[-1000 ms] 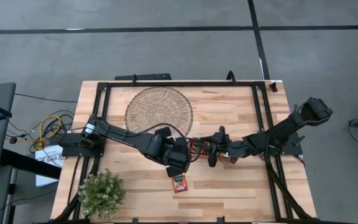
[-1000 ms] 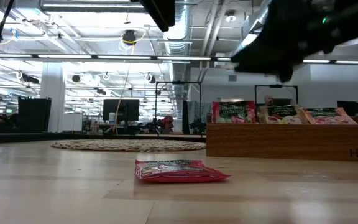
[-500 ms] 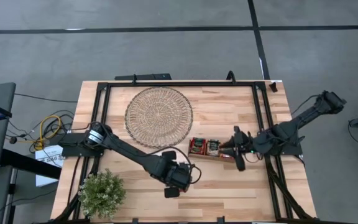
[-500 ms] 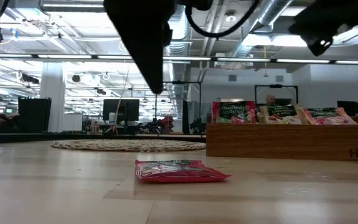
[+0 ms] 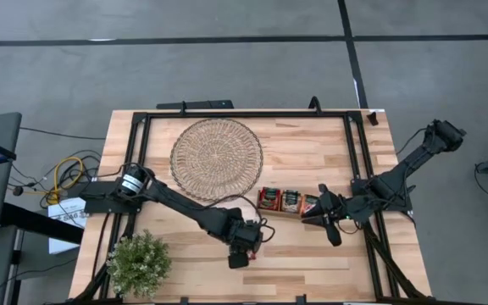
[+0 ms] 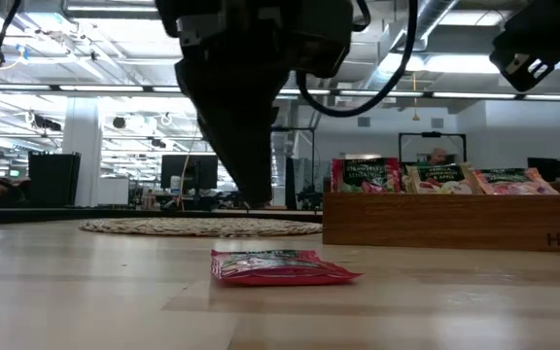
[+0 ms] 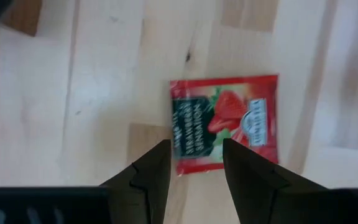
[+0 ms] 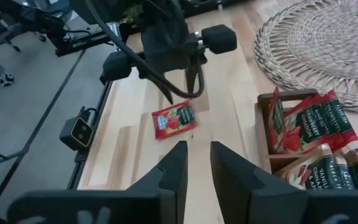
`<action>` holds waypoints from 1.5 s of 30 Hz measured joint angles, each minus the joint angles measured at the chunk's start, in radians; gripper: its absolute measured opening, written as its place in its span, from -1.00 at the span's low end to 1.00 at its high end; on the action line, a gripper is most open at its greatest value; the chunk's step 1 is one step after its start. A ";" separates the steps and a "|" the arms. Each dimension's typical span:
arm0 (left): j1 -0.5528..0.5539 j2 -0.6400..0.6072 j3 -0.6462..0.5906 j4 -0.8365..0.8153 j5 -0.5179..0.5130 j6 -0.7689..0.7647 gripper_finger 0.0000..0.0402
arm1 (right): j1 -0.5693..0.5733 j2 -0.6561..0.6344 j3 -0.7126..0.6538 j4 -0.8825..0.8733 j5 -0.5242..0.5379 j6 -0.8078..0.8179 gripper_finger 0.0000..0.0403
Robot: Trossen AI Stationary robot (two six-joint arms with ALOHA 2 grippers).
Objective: Pick & Place Tea
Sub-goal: Put the red tea bag into the left section of the wooden organizer
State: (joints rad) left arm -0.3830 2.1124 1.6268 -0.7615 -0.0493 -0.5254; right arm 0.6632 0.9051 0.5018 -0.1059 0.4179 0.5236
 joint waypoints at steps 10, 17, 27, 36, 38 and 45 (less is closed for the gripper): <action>0.005 0.031 0.002 0.049 0.012 -0.058 -0.31 | -0.001 0.000 0.000 -0.001 0.002 0.000 -0.70; 0.006 0.093 0.008 0.024 0.019 -0.122 -0.32 | -0.001 0.000 -0.001 -0.006 0.003 0.000 -0.70; 0.007 0.112 0.022 0.016 0.030 -0.168 -0.54 | -0.001 0.000 -0.001 -0.008 0.002 0.000 -0.70; 0.005 0.125 0.100 -0.059 -0.056 -0.158 -0.98 | -0.001 0.000 -0.001 -0.006 0.000 0.000 -0.70; 0.004 0.127 0.137 -0.102 -0.103 -0.141 -0.99 | -0.001 0.000 -0.001 0.003 -0.001 0.001 -0.70; -0.011 0.126 0.318 -0.219 -0.378 -0.030 -1.00 | -0.020 0.015 -0.001 0.138 -0.040 0.003 -0.70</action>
State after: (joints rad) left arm -0.3936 2.2380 1.9450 -0.9804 -0.4275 -0.5554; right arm 0.6428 0.9200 0.5007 0.0317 0.3782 0.5270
